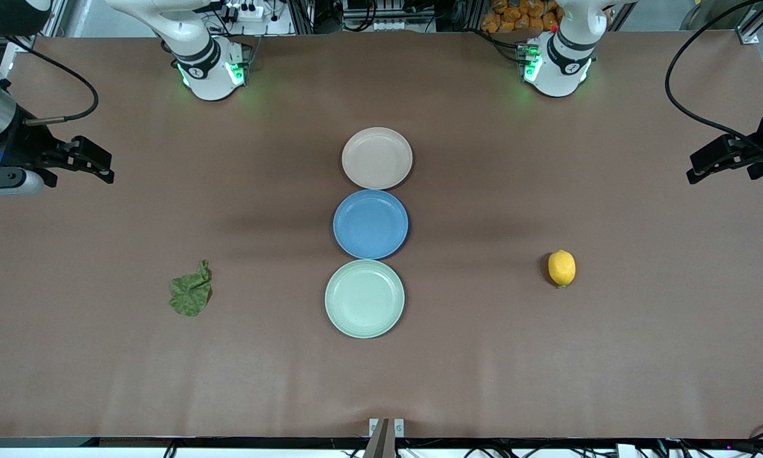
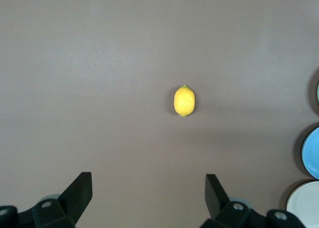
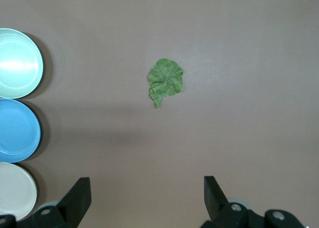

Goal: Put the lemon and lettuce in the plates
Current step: 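Reach the right gripper to the lettuce while the left gripper reaches the lemon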

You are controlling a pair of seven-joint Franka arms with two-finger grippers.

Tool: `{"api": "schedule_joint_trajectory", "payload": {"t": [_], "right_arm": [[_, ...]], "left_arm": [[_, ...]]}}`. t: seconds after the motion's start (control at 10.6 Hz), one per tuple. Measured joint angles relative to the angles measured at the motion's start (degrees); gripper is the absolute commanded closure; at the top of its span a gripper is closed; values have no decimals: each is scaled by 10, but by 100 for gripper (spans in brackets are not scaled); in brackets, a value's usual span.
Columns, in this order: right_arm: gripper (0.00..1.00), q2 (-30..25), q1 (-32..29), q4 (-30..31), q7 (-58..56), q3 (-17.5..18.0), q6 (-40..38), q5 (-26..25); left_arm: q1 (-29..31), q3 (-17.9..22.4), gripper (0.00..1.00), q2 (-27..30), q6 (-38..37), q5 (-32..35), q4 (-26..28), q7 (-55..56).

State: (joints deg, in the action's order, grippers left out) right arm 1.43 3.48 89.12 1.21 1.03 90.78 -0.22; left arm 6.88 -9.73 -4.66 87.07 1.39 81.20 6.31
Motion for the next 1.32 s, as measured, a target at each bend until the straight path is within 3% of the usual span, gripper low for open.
{"api": "schedule_joint_trajectory", "payload": {"t": [0.66,1.32], "right_arm": [[0,15,-1,6,0,-2,19,0],[0,191,-18,19,0,-8,110,0]], "left_arm": [[0,-17,0,-2,0,0,0,0],[-15,-22,0,-69,1,-2,45,0]]}}
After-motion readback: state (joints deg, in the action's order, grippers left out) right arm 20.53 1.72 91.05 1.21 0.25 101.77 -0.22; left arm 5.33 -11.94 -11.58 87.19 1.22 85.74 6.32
